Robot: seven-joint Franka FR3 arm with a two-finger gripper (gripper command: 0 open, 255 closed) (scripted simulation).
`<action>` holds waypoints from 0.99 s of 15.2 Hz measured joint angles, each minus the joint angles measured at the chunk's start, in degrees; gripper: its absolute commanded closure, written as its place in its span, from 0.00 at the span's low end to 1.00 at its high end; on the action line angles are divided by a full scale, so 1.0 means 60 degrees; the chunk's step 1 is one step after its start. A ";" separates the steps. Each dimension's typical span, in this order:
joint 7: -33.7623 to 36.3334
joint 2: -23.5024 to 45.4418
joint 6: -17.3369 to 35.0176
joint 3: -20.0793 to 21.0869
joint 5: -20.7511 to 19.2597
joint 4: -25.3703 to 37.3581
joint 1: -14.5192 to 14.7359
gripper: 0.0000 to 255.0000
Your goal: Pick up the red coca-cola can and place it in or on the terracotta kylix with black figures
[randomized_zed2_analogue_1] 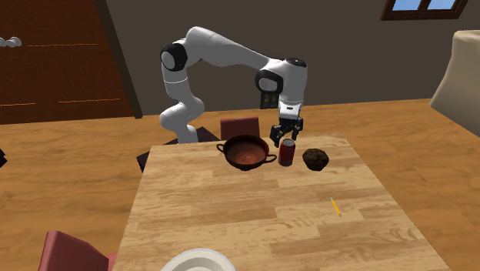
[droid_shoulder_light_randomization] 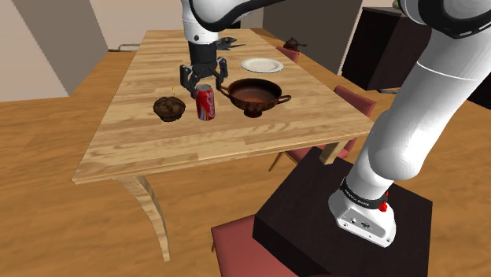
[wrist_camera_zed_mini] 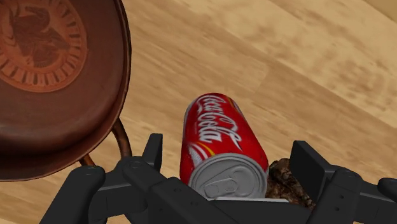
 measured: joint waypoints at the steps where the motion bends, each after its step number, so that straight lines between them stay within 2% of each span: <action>1: -0.0016 0.0010 0.0126 -0.0009 -0.0003 -0.0116 -0.0009 0.00; 8: 0.0000 0.0048 0.0311 -0.0005 -0.0013 -0.0261 -0.0005 0.00; 9: 0.0000 0.0048 0.0311 -0.0005 -0.0013 -0.0261 -0.0005 1.00; 15: -0.0002 0.0042 0.0312 -0.0008 -0.0014 -0.0256 -0.0008 1.00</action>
